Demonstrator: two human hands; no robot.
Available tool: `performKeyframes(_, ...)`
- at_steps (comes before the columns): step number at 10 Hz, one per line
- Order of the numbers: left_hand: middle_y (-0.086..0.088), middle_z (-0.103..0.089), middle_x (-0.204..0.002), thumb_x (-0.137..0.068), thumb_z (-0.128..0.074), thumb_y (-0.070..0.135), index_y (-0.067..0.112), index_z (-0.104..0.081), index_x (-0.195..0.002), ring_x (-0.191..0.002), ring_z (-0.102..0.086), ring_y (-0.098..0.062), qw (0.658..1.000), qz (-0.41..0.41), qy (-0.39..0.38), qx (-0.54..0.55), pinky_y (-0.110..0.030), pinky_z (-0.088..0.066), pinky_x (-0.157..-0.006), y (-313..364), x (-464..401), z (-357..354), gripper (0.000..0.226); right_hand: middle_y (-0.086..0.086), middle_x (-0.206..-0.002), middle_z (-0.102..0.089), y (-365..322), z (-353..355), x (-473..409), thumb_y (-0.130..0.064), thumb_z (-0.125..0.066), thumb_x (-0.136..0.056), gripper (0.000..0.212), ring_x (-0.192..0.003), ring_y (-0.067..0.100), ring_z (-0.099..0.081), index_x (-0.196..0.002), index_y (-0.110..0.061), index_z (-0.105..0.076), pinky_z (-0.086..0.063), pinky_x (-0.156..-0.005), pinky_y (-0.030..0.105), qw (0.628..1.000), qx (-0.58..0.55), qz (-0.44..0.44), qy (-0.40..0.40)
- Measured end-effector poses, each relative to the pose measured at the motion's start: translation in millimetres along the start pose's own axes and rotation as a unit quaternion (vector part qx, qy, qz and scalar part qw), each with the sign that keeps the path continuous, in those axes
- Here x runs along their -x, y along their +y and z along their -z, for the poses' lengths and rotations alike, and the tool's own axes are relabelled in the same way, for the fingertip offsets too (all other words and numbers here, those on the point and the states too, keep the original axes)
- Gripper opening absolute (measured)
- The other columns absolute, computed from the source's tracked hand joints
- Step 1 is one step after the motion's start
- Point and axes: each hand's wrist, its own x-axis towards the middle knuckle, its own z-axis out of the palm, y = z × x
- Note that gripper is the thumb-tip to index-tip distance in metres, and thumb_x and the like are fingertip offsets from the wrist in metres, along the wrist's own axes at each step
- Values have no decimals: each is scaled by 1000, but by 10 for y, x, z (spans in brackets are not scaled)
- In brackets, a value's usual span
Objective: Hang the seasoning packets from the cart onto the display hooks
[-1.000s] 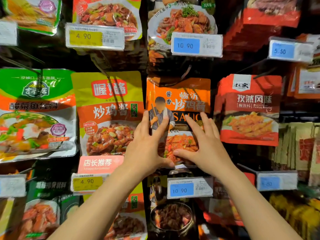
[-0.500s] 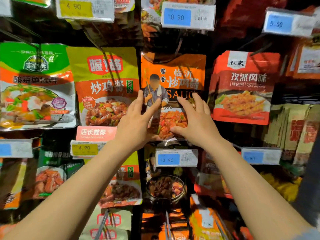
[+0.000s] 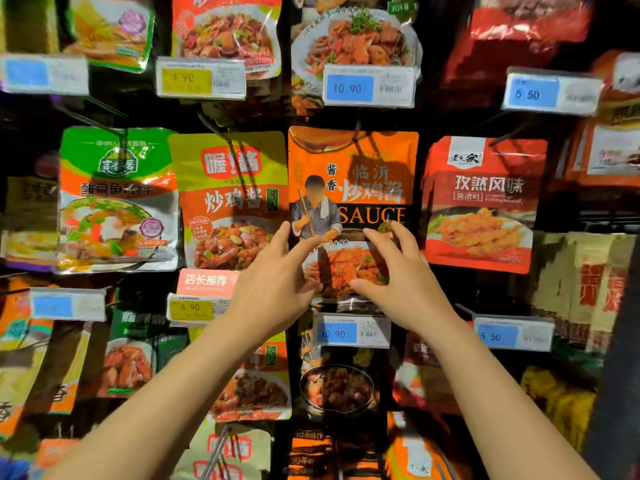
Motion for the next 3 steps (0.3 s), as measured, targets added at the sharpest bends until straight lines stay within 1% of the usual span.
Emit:
performKeyframes(1,3,-20,-158,-88,-60,47,44,-31,-142,-138,-34,-18,999,-5,15,36,-34,-47,-93,-62,130,127,61,-15,-156,7,-124,68,119,-41,-65,-86,75,-144,23,-10,-147,-39,-20,-28,-110,43,1000,0,-16,-14)
performKeyframes(2,9,-40,-144,-88,-59,48,36,-39,-140,-122,-49,-14,997,-28,18,66,-32,-50,-88,-164,336,380,56,-13,-157,7,-330,53,296,-42,-65,-85,78,-144,23,-11,-147,-38,-18,-29,-110,44,1000,0,-23,-17)
performKeyframes(3,9,-57,-129,-89,-60,44,32,-48,-135,-109,-58,-12,994,-37,31,100,-35,-52,-87,-334,591,674,50,-10,-157,4,-641,-4,484,-41,-65,-85,77,-145,21,-9,-147,-37,-18,-28,-109,42,1000,-7,-25,-5)
